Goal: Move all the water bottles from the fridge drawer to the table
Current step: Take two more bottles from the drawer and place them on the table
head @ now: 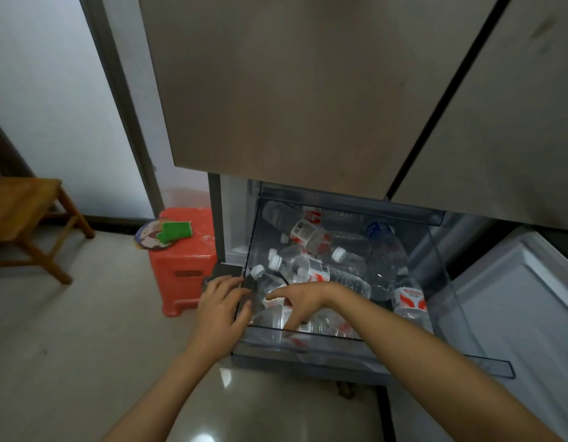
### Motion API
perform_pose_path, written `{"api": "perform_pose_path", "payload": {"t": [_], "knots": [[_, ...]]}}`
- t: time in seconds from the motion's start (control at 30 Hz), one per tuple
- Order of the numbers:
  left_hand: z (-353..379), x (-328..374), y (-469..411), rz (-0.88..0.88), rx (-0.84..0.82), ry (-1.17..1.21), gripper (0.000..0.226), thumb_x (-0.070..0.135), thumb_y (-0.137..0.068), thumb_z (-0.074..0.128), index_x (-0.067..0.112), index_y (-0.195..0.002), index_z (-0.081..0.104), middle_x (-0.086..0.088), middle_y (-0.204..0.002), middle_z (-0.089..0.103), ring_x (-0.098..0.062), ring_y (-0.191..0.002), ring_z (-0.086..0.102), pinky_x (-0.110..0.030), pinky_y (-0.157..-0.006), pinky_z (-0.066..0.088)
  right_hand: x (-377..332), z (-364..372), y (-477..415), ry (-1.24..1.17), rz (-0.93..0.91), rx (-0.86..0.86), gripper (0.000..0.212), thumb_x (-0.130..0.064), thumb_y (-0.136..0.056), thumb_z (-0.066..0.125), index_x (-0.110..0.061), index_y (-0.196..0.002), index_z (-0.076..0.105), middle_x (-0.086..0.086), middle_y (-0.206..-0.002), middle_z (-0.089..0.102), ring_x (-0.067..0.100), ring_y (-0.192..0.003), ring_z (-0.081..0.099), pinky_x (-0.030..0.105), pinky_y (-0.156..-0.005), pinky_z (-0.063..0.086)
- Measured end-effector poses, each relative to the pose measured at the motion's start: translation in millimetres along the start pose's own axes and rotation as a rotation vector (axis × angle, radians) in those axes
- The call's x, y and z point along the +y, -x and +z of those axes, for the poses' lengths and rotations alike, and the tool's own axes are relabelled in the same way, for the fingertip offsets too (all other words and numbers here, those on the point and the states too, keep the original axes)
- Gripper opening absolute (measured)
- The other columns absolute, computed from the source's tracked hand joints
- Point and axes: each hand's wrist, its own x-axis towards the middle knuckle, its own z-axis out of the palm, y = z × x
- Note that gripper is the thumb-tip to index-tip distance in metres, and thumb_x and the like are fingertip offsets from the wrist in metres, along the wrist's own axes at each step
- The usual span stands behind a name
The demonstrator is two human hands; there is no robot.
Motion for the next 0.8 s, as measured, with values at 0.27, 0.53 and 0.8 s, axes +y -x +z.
{"api": "perform_pose_path", "payload": {"t": [0.27,0.53,0.8], "knots": [[-3,2,0,-0.021,-0.004,-0.045,0.054,0.04,-0.078,0.035,0.001,-0.089,0.07,-0.015,-0.105,0.065,-0.036,-0.108,0.053,-0.046,-0.093,0.039,10,-11,19,-0.026,-0.022,0.091,0.059,-0.03,-0.072,0.076,-0.006,-0.119,0.05,0.005,-0.11,0.057,0.019,-0.095,0.056,0.026,-0.078,0.049],[3,34,-31,0.049,0.02,-0.079,0.028,0.028,-0.082,0.057,0.005,-0.092,0.07,-0.012,-0.098,0.068,-0.03,-0.095,0.058,-0.037,-0.079,0.044,75,-6,108,-0.651,-0.041,0.667,0.06,-0.032,-0.056,0.084,-0.035,-0.102,0.046,-0.011,-0.103,0.059,0.003,-0.088,0.062,0.015,-0.066,0.048],[85,47,-113,-0.265,-0.456,-0.252,0.059,0.032,-0.082,0.061,0.01,-0.132,0.037,-0.018,-0.131,0.046,-0.035,-0.123,0.039,-0.041,-0.102,0.034,102,39,137,-0.97,0.008,1.198,0.069,-0.012,-0.061,0.084,-0.022,-0.114,0.042,-0.009,-0.102,0.057,0.007,-0.091,0.058,0.021,-0.072,0.047]]}}
